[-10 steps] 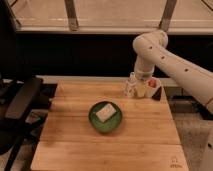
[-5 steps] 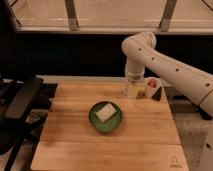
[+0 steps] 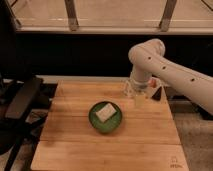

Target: Move the arm in a circular motion

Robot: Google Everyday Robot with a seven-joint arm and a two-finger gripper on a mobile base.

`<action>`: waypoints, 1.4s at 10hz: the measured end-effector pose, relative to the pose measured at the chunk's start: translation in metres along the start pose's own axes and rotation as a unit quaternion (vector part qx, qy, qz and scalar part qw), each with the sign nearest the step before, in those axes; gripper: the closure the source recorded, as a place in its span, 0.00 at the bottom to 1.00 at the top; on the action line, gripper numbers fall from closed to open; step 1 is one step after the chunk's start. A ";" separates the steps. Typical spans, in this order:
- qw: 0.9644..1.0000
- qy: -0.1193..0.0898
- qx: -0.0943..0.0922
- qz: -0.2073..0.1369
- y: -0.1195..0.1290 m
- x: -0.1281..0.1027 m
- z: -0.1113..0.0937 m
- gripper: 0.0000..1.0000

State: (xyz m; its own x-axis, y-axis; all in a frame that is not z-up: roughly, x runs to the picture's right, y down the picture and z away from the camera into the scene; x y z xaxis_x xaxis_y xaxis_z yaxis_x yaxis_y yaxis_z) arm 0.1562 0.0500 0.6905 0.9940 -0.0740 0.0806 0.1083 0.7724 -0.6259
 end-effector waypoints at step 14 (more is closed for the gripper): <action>1.000 -0.001 0.002 0.012 -0.044 0.022 0.005 0.35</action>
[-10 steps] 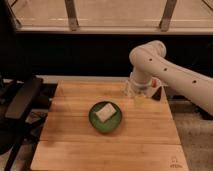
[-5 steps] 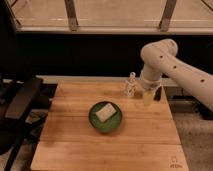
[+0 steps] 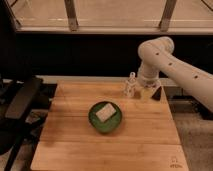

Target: Move the arm in a circular motion

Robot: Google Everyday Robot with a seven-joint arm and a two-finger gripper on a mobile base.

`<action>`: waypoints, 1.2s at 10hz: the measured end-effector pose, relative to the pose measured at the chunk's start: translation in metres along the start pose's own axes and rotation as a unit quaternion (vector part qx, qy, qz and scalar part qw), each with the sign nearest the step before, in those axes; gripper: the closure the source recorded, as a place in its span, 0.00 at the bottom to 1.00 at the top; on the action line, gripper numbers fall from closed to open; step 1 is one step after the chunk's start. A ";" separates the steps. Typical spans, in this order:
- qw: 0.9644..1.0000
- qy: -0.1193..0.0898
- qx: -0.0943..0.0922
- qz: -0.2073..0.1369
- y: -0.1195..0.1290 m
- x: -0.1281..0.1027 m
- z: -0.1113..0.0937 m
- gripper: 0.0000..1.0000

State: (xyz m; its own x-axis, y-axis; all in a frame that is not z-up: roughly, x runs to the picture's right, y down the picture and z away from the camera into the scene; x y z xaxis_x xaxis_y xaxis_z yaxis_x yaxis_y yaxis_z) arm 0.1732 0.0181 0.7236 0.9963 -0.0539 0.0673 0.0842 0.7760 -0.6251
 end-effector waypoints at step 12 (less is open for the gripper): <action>0.999 -0.011 -0.006 -0.033 0.043 -0.021 0.003 0.35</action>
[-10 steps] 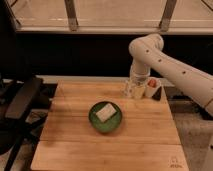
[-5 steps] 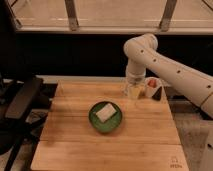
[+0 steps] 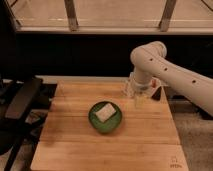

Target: Move the arm in a circular motion

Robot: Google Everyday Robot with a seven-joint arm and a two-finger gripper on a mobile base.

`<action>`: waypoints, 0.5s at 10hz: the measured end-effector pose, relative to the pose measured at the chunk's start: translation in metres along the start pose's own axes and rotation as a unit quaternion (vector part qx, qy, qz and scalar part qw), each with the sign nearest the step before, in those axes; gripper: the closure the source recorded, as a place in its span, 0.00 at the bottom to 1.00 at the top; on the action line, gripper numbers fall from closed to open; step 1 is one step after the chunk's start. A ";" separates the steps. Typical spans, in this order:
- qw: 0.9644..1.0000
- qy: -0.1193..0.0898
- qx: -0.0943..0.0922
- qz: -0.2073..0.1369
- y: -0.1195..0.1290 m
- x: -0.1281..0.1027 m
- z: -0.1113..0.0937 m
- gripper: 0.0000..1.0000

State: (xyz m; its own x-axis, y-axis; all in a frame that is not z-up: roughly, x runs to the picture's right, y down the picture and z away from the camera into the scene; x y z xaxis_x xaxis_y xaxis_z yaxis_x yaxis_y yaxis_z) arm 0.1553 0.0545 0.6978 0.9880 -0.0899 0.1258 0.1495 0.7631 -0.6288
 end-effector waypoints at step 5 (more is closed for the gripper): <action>1.000 -0.002 0.002 0.015 -0.010 0.023 0.001 0.35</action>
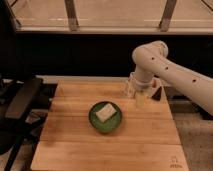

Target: Move the arm in a circular motion

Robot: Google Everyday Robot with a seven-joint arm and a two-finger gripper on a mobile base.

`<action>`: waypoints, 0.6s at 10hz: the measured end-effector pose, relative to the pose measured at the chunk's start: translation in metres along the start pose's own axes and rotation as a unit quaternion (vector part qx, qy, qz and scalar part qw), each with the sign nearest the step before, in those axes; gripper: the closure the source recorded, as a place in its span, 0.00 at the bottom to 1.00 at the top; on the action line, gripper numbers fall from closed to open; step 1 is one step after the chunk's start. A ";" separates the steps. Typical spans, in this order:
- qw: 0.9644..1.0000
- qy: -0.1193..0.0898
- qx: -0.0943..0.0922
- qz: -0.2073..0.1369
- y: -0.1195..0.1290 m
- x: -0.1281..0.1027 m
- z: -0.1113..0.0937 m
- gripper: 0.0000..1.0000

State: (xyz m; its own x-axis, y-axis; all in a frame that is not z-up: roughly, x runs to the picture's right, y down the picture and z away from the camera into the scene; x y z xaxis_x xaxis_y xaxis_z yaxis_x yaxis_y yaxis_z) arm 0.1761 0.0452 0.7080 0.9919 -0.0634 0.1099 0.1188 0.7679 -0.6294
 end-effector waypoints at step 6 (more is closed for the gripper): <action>1.000 0.005 -0.001 0.003 -0.029 0.017 0.001 0.35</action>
State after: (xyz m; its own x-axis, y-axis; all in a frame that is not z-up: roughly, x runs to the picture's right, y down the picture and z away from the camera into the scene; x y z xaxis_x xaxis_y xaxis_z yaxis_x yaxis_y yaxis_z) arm 0.1895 0.0225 0.7294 0.9929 -0.0663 0.0983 0.1137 0.7675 -0.6309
